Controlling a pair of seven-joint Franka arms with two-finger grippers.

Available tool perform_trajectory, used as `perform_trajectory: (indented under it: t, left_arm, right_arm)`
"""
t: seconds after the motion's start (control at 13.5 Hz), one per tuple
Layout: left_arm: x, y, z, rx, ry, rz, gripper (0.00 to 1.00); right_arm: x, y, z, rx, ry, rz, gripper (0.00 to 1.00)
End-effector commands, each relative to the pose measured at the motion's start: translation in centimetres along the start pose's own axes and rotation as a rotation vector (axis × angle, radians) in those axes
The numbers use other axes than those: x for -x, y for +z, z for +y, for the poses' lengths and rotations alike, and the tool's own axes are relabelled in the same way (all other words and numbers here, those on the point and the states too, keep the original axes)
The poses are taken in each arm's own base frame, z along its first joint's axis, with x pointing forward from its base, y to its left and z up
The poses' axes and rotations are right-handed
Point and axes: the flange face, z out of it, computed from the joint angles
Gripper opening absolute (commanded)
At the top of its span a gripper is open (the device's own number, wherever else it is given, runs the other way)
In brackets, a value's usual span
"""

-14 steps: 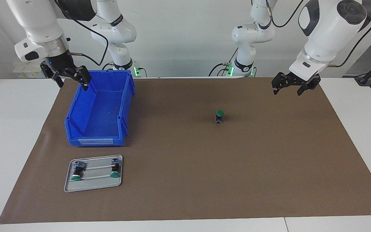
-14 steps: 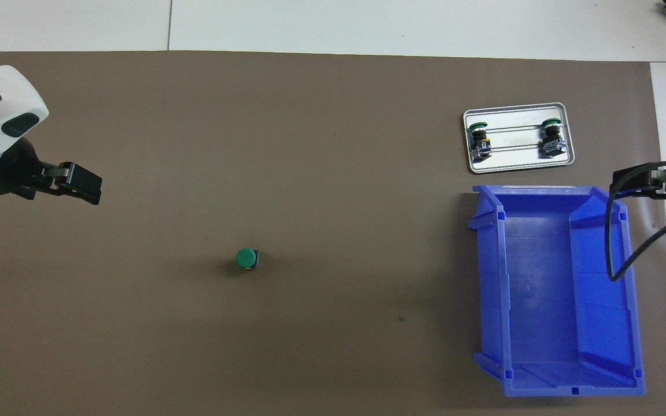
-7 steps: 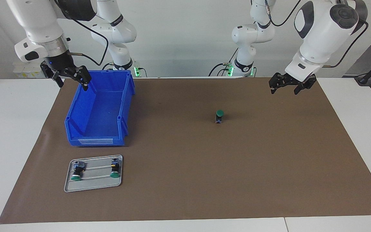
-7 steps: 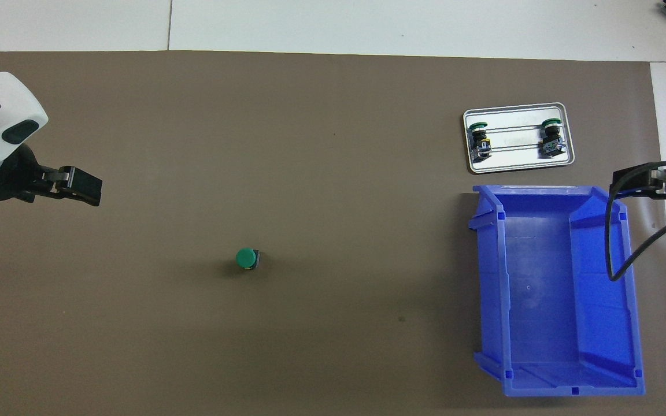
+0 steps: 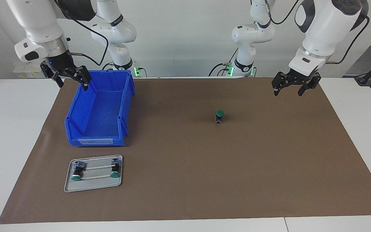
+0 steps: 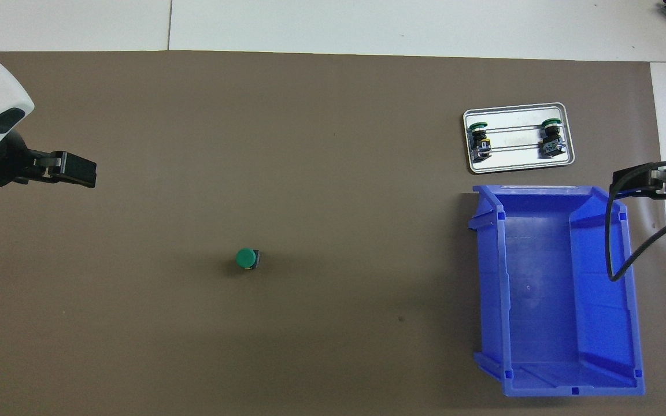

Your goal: Place and press button with both arms

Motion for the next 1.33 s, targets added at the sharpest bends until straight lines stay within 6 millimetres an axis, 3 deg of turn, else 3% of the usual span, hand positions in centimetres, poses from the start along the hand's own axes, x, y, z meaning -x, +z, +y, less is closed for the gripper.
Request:
perform_trajectory:
  t: [0.0,1.26]
  left_arm:
    - [0.33,-0.24,-0.3,-0.02,-0.009,0.019,1.0]
    - [0.83,0.08,-0.86,-0.021,-0.021,-0.004,1.0]
  right_arm:
    - [0.62,-0.07,0.44,-0.013,-0.007,0.008,1.0]
    - [0.64,-0.06,0.43,-0.014,-0.006,0.006,1.0]
